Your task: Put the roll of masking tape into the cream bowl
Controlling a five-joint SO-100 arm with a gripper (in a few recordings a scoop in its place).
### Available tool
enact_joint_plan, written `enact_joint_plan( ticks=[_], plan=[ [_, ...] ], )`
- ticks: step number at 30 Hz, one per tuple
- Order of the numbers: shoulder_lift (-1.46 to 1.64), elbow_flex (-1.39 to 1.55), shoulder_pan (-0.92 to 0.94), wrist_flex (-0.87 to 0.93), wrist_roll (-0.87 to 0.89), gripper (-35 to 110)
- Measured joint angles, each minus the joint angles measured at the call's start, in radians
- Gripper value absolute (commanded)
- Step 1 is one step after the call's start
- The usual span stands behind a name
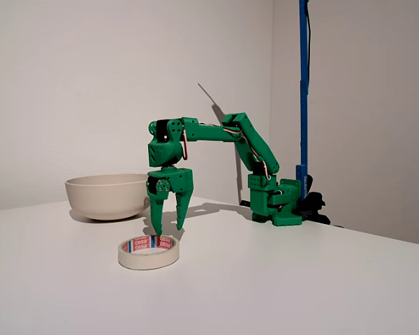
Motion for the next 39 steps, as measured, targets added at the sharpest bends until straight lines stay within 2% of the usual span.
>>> enact_joint_plan(
  ticks=[19, 22, 24, 39],
  plan=[
    [-0.097, 0.0, -0.061, -0.058, 0.051, 9],
    [-0.101, 0.0, -0.064, -0.063, 0.064, 3],
    [-0.101, 0.0, -0.072, -0.074, 0.067, -8],
    [-0.101, -0.067, -0.089, -0.061, 0.077, -8]
  ],
)
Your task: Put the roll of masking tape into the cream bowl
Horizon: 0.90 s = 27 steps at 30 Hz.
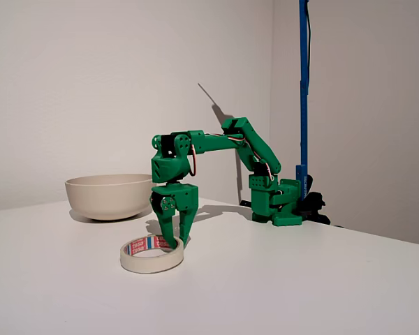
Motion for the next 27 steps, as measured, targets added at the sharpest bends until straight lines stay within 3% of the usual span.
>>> enact_joint_plan(
  ticks=[7, 18, 27],
  plan=[
    [0.058, -0.12, -0.003, 0.092, -0.006, -8],
    [0.46, -0.13, -0.002, 0.133, -0.037, -8],
    [0.726, -0.146, 0.133, 0.153, -0.058, -8]
  ],
)
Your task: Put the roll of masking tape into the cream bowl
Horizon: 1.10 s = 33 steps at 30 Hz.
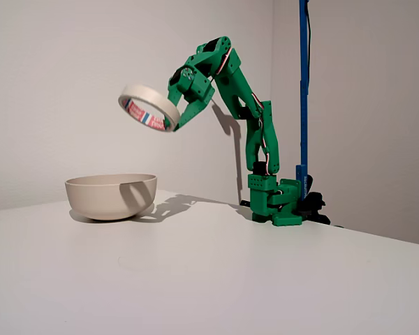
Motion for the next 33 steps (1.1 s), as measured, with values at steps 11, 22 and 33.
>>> enact_joint_plan(
  ticks=[11, 22, 33],
  plan=[
    [0.12, -0.002, 0.354, -0.02, -0.094, -8],
    [-0.058, -0.012, 0.781, -0.17, -0.258, -8],
    [-0.394, -0.028, 0.884, -0.222, -0.301, -8]
  ],
)
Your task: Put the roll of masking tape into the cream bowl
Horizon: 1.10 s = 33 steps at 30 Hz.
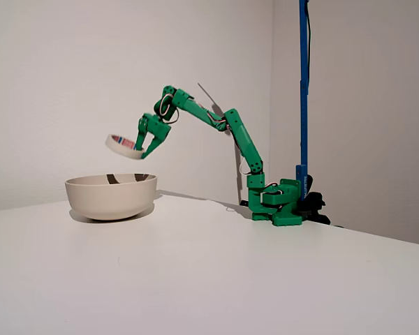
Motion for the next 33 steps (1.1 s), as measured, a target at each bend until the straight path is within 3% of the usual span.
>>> enact_joint_plan(
  ticks=[19, 33],
  plan=[
    [-0.11, 0.0, -0.054, 0.011, 0.009, -8],
    [-0.11, 0.0, -0.026, -0.08, 0.06, -8]
  ],
)
